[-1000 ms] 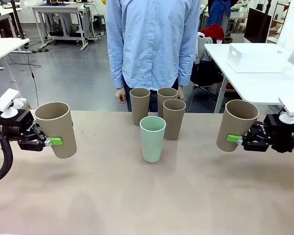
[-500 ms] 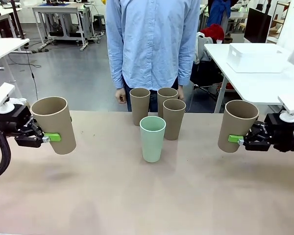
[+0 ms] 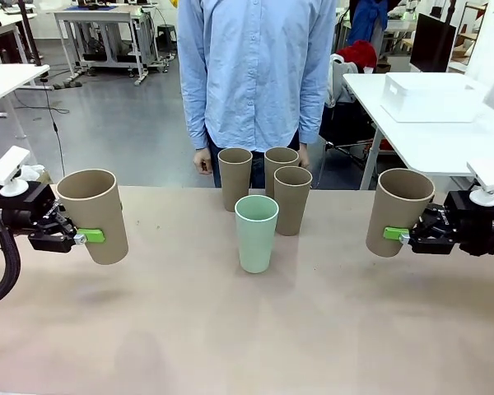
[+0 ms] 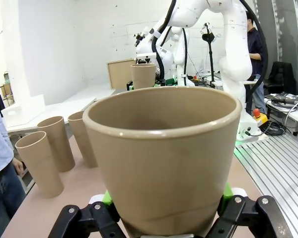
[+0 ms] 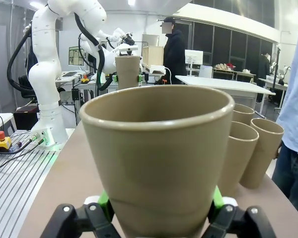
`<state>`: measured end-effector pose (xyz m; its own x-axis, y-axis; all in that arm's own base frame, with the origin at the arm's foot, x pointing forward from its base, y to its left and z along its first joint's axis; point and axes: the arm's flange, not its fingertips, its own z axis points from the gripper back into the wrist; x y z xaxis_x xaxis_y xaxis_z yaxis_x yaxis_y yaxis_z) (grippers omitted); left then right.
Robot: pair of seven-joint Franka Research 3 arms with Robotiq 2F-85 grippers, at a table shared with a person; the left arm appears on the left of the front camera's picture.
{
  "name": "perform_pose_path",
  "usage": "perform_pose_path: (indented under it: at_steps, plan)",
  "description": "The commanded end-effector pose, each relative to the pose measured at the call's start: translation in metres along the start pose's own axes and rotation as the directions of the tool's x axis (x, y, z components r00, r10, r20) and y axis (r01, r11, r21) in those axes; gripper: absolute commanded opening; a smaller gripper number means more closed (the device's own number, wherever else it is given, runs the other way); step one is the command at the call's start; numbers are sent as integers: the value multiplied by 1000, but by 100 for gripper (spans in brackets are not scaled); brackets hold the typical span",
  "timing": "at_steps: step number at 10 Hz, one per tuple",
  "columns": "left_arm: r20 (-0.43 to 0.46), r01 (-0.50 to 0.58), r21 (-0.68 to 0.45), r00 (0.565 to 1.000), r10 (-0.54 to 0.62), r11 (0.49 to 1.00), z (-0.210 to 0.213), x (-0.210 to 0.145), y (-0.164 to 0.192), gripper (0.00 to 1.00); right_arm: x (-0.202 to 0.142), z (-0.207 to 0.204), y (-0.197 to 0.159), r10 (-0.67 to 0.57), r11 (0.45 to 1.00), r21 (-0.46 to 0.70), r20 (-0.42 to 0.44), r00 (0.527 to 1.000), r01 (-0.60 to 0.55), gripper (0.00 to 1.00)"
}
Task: Stack the cups and store them in the basket.
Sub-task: Place the stack of Reusable plastic cups into the Pantry Basket.
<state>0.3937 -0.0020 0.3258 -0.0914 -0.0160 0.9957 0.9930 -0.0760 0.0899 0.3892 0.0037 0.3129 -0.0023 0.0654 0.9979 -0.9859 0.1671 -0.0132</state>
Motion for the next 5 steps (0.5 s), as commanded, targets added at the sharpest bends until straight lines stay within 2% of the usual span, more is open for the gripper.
perform_pose_path:
  at_steps: [1,5]
  plan:
    - [2,15,-3,1000,-15,1000,-1,3,0,85,1,0,-1,18,1000,-11,9,1000,-18,85]
    - [2,15,-3,1000,-15,1000,-1,3,0,85,1,0,-1,18,1000,-11,9,1000,-18,85]
